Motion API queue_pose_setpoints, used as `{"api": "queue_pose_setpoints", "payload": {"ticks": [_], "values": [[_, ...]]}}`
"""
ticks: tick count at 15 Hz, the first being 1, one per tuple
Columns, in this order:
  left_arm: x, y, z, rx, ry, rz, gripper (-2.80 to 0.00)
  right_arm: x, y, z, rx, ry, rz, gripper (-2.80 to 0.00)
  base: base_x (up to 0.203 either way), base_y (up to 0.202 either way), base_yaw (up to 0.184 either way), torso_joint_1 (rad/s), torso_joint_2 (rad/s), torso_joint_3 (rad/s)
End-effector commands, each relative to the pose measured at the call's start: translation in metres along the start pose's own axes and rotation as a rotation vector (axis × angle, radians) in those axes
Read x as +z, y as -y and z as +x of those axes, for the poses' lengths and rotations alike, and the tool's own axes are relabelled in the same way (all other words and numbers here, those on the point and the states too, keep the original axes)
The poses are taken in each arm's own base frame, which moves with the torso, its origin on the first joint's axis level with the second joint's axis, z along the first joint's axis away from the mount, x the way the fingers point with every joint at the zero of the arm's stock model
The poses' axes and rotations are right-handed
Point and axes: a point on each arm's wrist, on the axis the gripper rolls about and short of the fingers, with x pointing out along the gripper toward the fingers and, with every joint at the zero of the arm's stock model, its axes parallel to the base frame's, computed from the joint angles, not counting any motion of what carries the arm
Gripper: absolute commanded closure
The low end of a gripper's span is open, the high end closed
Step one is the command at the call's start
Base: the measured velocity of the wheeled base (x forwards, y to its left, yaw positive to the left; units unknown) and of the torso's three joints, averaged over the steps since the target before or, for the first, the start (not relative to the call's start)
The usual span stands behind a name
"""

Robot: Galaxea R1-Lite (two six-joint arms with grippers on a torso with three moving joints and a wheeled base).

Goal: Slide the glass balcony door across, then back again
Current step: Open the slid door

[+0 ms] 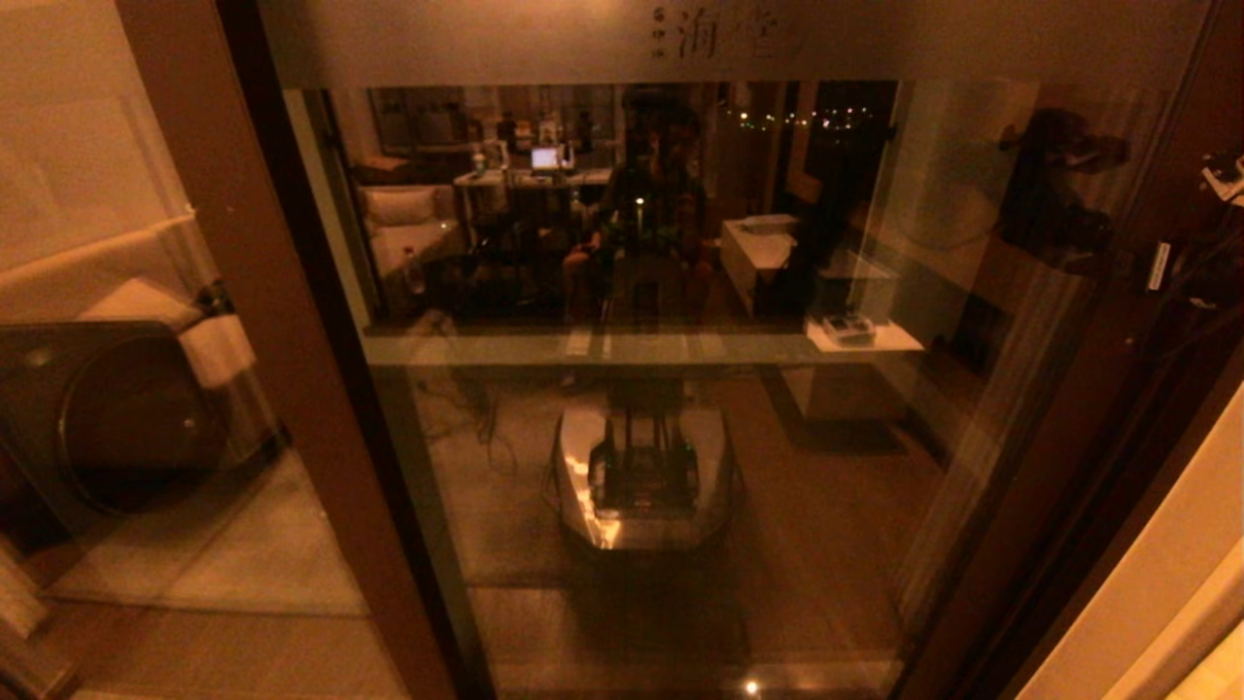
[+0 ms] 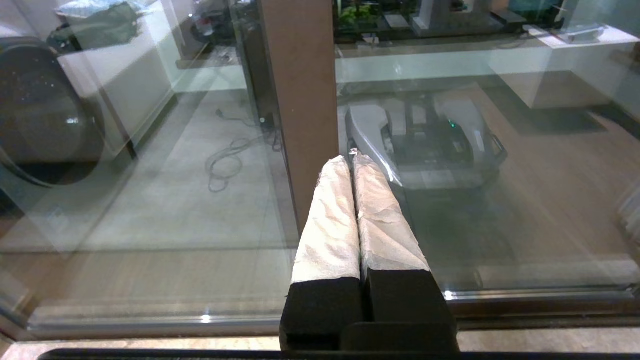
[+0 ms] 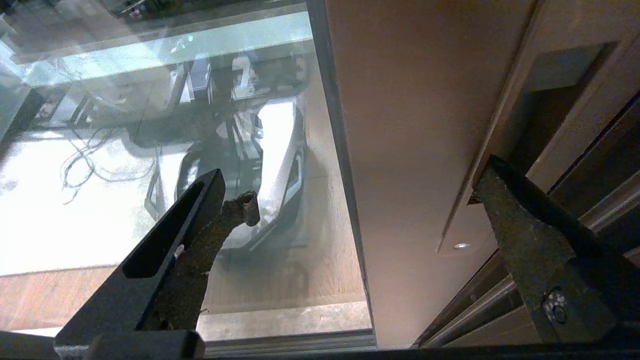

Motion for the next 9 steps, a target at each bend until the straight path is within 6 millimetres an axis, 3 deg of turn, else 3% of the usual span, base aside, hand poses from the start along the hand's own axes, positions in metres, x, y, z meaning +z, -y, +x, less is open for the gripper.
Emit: {"api": "queue_pose_setpoints", "payload": {"ticks": [1, 9], "values": [[0.000, 0.000, 0.000, 0.000, -0.002, 0.001, 0.00, 0.001, -0.002, -0.003, 0.013, 0.002, -0.002, -2.80, 0.000, 0.000, 0.000, 0.000, 0.00, 0.000], [0.000, 0.000, 0.000, 0.000, 0.000, -0.001, 0.00, 0.002, -0.012, -0.007, 0.031, -0.001, -0.007, -2.80, 0.000, 0.000, 0.000, 0.000, 0.00, 0.000]]}}
